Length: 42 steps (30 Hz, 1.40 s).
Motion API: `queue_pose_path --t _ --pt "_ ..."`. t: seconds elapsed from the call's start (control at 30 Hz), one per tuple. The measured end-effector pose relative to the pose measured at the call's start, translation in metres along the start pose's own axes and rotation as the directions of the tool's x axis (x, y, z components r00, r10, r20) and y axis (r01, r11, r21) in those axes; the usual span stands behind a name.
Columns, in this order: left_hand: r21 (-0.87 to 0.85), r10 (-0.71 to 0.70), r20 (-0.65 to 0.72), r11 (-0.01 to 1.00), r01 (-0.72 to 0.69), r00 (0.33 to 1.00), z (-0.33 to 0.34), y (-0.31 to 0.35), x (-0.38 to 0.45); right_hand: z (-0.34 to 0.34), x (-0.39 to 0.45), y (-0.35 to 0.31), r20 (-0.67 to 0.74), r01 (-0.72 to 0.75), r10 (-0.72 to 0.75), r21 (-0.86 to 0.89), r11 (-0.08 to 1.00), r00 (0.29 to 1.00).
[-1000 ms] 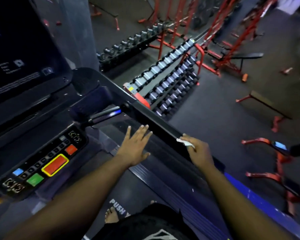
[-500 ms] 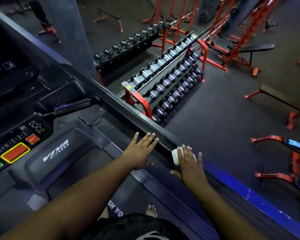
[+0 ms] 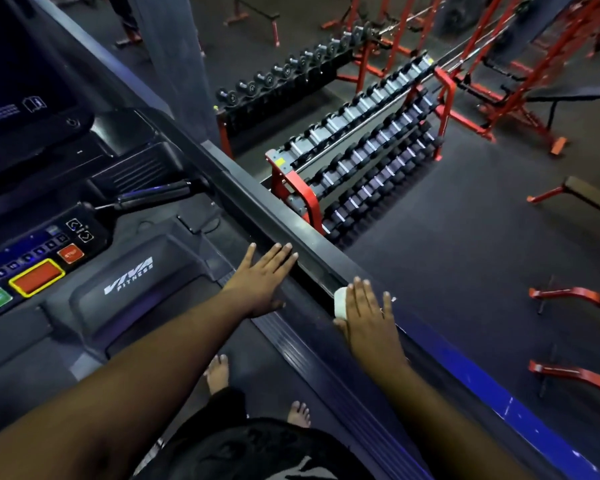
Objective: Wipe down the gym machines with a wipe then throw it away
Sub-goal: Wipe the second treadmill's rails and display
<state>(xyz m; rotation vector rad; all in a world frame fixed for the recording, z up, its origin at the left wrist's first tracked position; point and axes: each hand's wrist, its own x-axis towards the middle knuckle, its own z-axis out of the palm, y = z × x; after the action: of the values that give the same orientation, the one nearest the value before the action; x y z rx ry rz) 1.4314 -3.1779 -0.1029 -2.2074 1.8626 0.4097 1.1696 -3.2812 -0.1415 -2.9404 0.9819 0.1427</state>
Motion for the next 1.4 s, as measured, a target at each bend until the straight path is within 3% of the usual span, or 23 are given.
queue_pose_path --t 0.17,0.27,0.37,0.47,0.53,0.6,0.83,0.93,1.1,1.3,1.4 --pt "0.0 0.005 -0.016 1.0 -0.005 1.0 -0.006 -0.039 0.014 -0.018 0.09 -0.049 0.125 0.024 -0.048 0.183 0.983 0.991" --pt "0.001 0.032 -0.028 1.0 -0.031 0.999 -0.007 -0.072 0.021 -0.029 0.134 -0.068 0.182 0.015 -0.049 0.182 0.983 0.982" --pt "0.014 0.046 -0.038 0.999 -0.045 0.998 -0.011 -0.102 0.029 -0.027 0.118 -0.059 0.132 0.039 -0.067 0.205 0.978 0.989" --pt "0.011 0.032 -0.077 0.999 -0.031 0.997 -0.006 -0.141 0.037 -0.019 0.078 -0.05 0.026 0.077 -0.082 0.151 0.986 0.996" --pt "0.001 0.044 -0.084 0.999 -0.044 0.995 -0.004 -0.163 0.039 -0.018 0.087 -0.055 0.069 0.012 -0.021 0.128 0.992 0.997" --pt "-0.005 0.046 -0.097 0.999 -0.047 0.994 -0.003 -0.181 0.04 -0.025 0.126 -0.074 0.158 -0.066 0.039 0.165 0.984 0.987" --pt "-0.012 -0.039 -0.126 0.999 0.038 0.991 0.002 -0.237 0.041 -0.042 0.249 -0.155 0.139 0.045 -0.068 0.159 0.986 0.988" --pt "-0.036 -0.111 -0.136 0.994 0.107 0.984 0.001 -0.267 0.042 -0.038 0.232 -0.145 0.06 0.09 -0.099 0.136 0.987 0.993" --pt "0.11 -0.024 -0.146 0.993 0.041 0.989 0.004 -0.282 0.047 -0.024 0.184 -0.128 0.083 0.052 -0.056 0.041 0.998 0.995" --pt "0.077 -0.015 -0.086 0.997 0.021 0.996 -0.002 -0.299 0.06 -0.05 0.289 -0.187 0.138 0.036 -0.051 0.108 0.994 0.989" --pt "0.067 -0.019 -0.081 0.997 0.025 0.996 -0.004 -0.31 0.06 -0.05 0.322 -0.204 0.153 0.094 -0.096 0.022 0.995 0.983"
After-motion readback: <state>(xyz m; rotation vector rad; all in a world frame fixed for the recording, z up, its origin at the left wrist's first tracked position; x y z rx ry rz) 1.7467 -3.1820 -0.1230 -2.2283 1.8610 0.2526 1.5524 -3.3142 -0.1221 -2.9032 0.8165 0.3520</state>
